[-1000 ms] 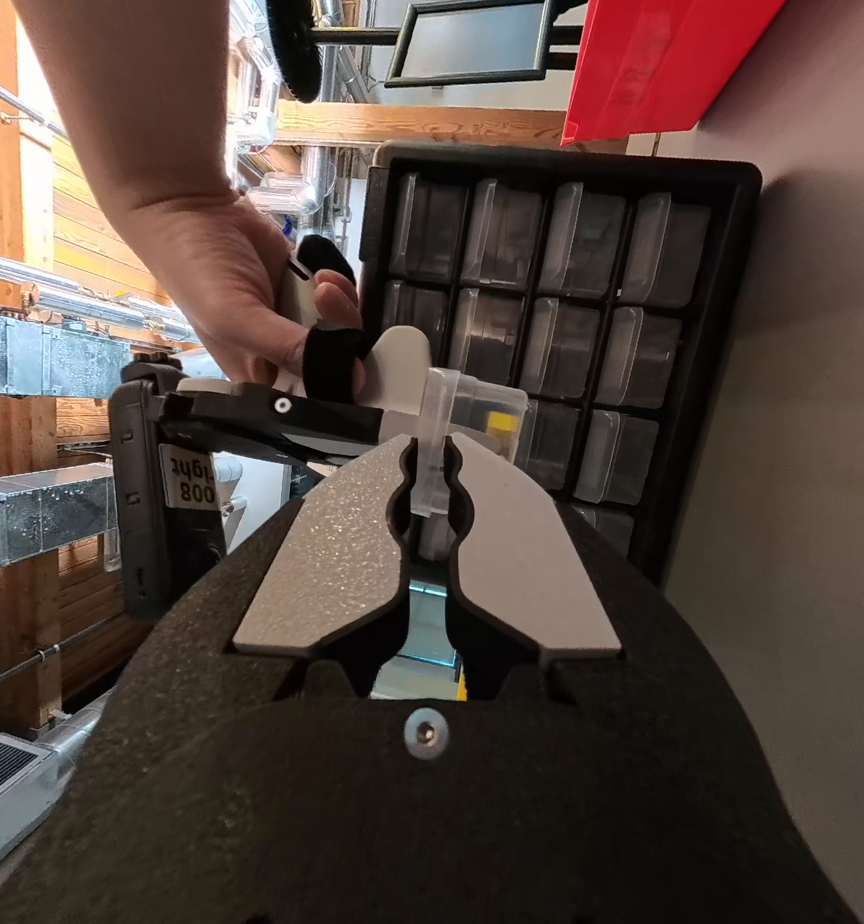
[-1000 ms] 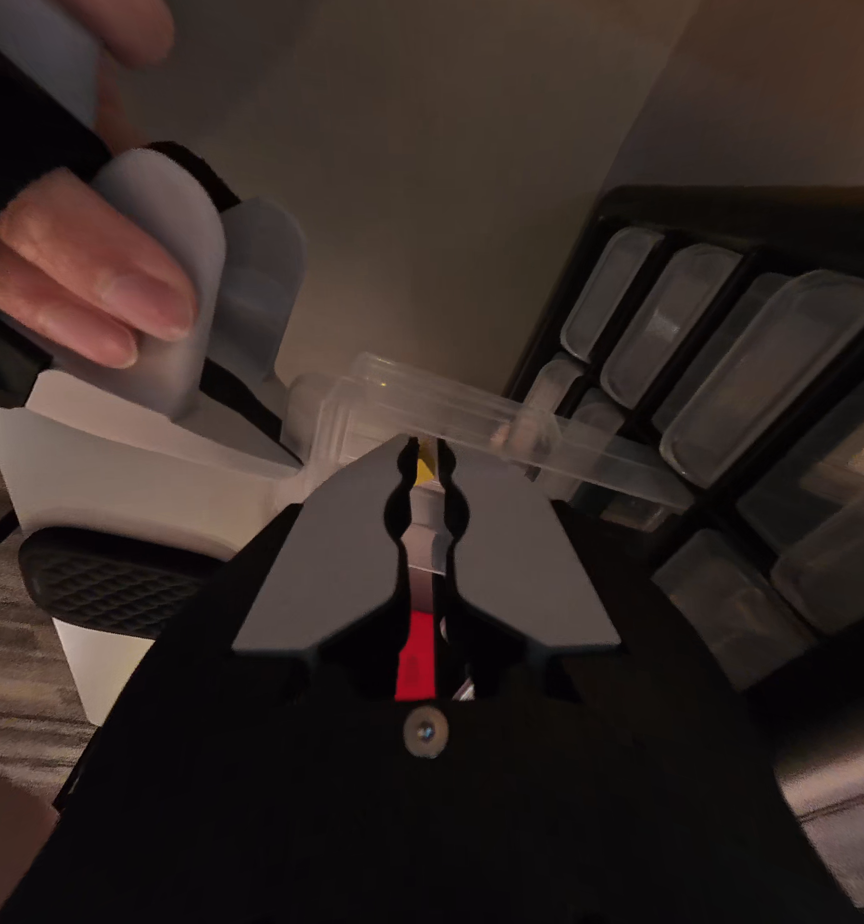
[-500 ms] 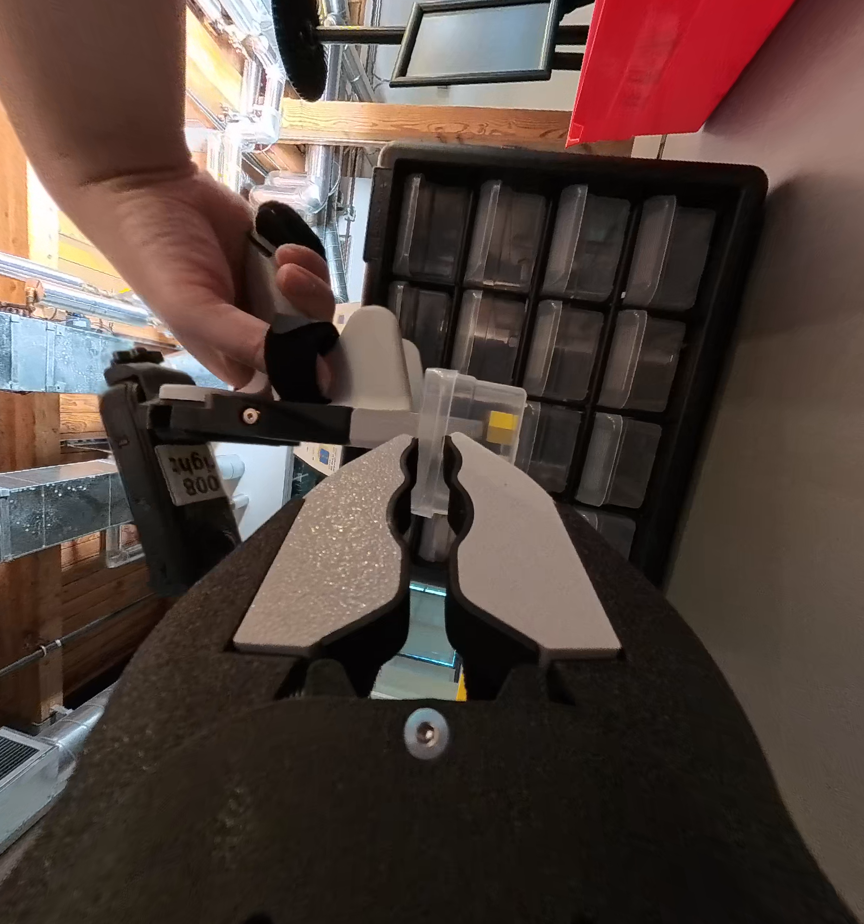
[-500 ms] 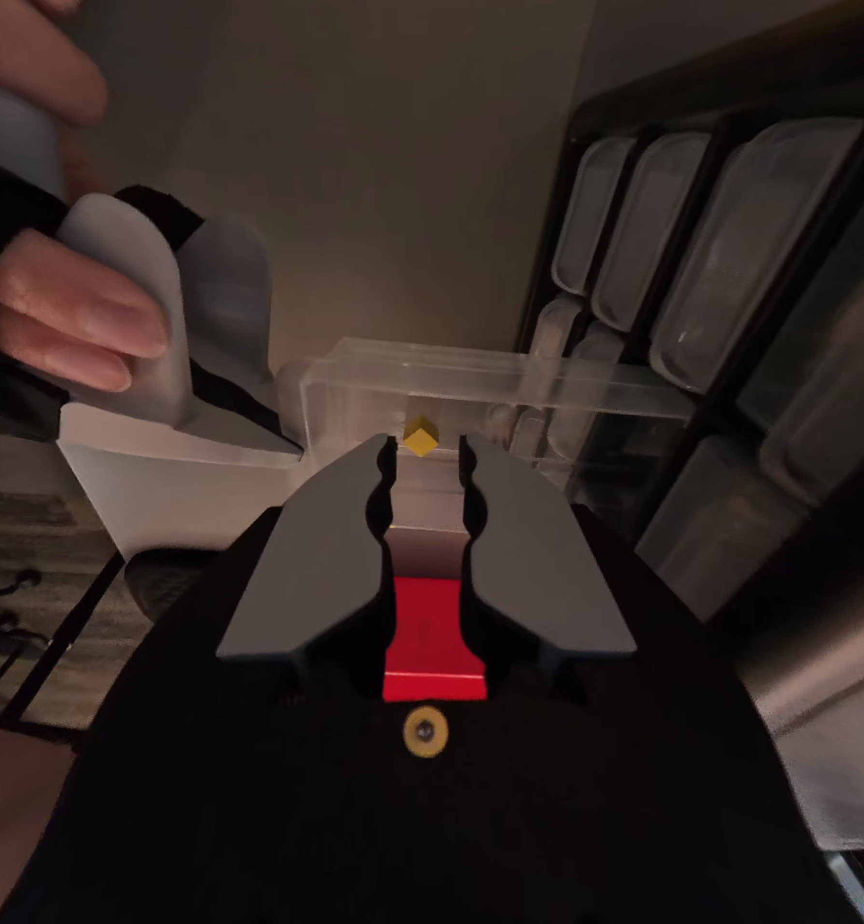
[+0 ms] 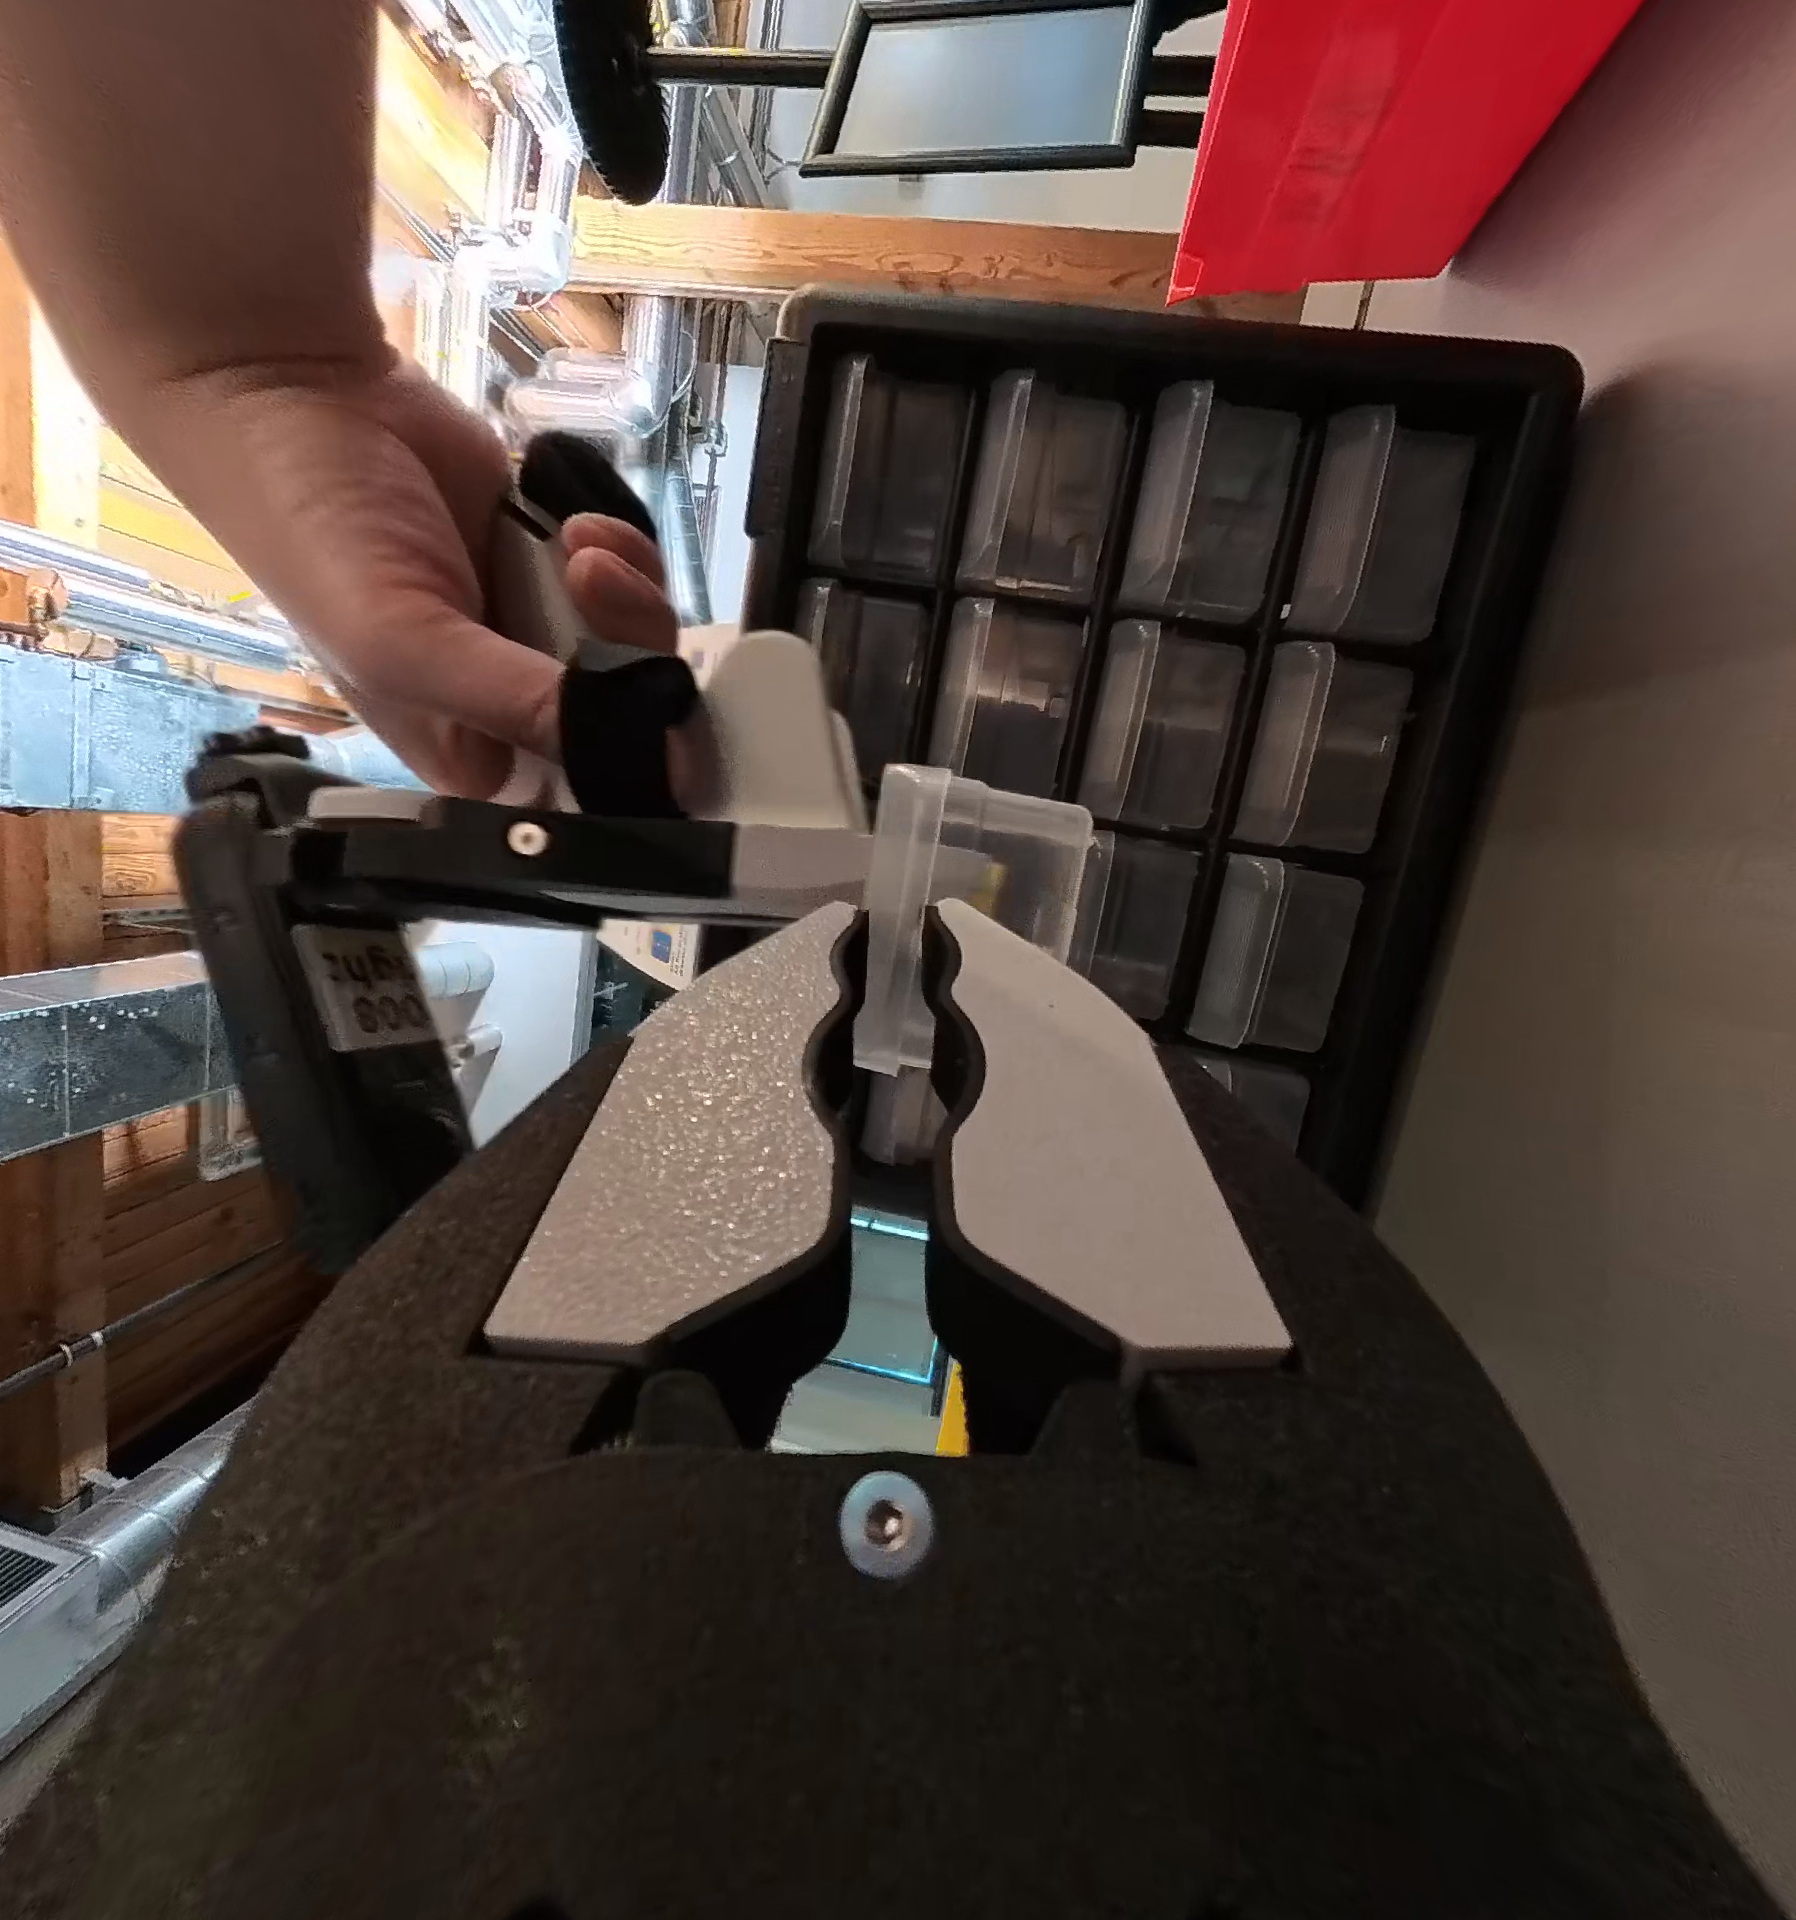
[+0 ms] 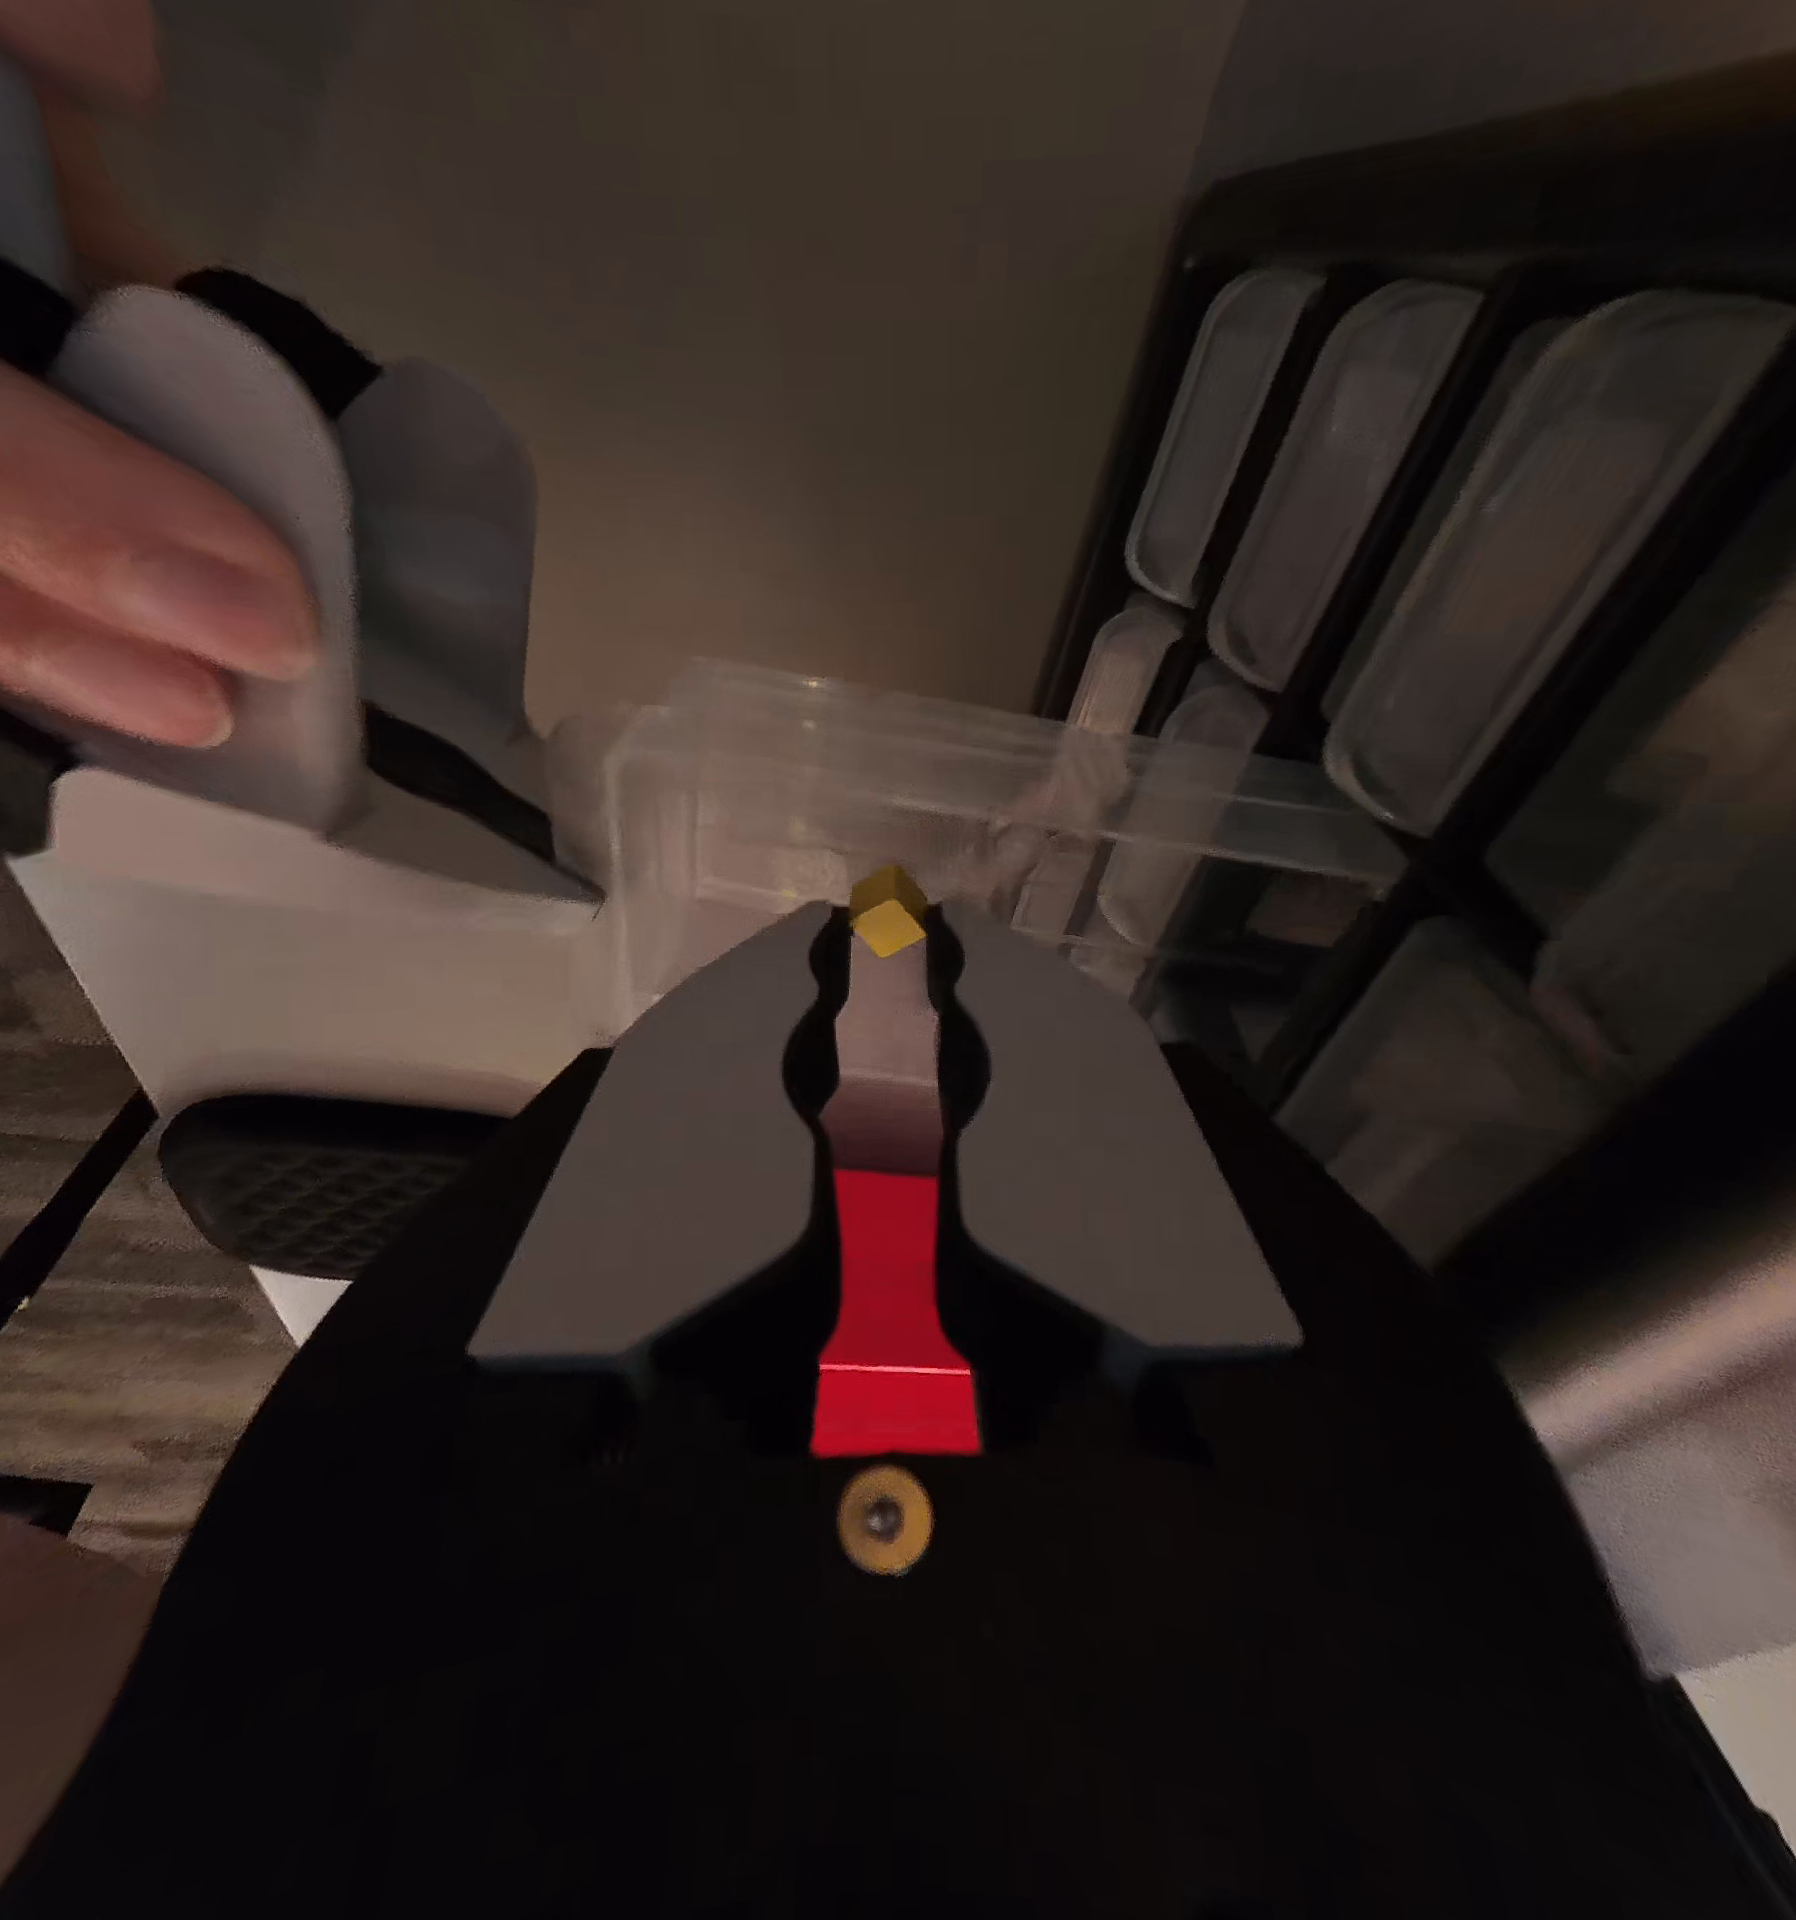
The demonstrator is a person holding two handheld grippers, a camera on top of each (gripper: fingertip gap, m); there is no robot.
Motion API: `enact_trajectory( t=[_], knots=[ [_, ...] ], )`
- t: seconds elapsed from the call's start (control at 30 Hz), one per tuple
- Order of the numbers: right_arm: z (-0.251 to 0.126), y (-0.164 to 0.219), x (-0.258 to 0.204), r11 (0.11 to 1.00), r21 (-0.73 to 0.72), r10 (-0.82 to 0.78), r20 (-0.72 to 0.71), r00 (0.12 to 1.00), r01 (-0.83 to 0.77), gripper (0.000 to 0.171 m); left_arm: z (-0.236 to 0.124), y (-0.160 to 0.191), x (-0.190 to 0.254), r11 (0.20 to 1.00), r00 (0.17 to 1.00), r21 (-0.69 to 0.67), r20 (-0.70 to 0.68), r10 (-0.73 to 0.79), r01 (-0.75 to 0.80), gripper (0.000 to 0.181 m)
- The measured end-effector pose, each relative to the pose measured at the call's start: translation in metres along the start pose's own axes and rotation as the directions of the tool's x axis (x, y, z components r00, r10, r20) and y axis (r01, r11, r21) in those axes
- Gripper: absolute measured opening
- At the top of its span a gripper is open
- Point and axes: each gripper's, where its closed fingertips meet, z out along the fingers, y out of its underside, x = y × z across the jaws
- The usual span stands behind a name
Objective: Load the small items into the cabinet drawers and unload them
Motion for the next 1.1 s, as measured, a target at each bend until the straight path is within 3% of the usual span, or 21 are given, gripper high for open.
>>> enact_trajectory(
  t=[0.2, 0.37, 0.43, 0.53, 0.63, 0.7, 0.87, 0.97, 1.1],
  knots=[
    [-0.062, 0.009, -0.008, 0.974, 0.224, 0.042, -0.07, 0.997, -0.025, 0.015, 0.002, 0.002, 0.001, 1.0, 1.0, -0.005, -0.003, 0.0, 0.0, 0.009],
    [-0.092, 0.094, -0.027, 0.898, 0.409, 0.231, -0.121, 0.965, -0.163, 0.015, 0.01, 0.005, 0.0, 1.0, 1.0, -0.024, -0.016, -0.011, 0.011, 0.009],
    [-0.07, 0.156, -0.029, 0.857, 0.399, 0.387, -0.075, 0.919, -0.328, 0.015, 0.017, 0.006, 0.0, 0.999, 1.0, -0.034, -0.019, -0.021, 0.02, 0.009],
    [-0.007, 0.26, -0.015, 0.723, 0.24, 0.674, -0.044, 0.737, -0.647, 0.015, 0.028, 0.011, -0.002, 0.998, 0.999, -0.056, -0.027, -0.042, 0.041, 0.009],
    [0.058, 0.316, -0.009, 0.547, 0.142, 0.828, 0.051, 0.558, -0.825, 0.015, 0.038, 0.02, -0.001, 0.994, 0.997, -0.087, -0.04, -0.066, 0.062, 0.009],
    [0.092, 0.33, -0.004, 0.483, 0.127, 0.865, 0.087, 0.495, -0.866, 0.015, 0.044, 0.026, 0.0, 0.993, 0.997, -0.105, -0.043, -0.061, 0.056, 0.01],
    [0.144, 0.35, 0.004, 0.428, 0.044, 0.901, 0.057, 0.43, -0.903, 0.015, 0.056, 0.033, 0.004, 0.991, 0.999, -0.13, -0.04, -0.024, 0.019, 0.01],
    [0.16, 0.353, 0.01, 0.366, 0.046, 0.923, 0.112, 0.368, -0.93, 0.015, 0.062, 0.036, 0.005, 0.99, 0.999, -0.138, -0.037, -0.032, 0.027, 0.01],
    [0.166, 0.355, 0.013, 0.38, 0.075, 0.914, 0.12, 0.387, -0.922, 0.016, 0.07, 0.039, 0.006, 0.988, 0.999, -0.15, -0.038, -0.036, 0.03, 0.01]
  ],
)
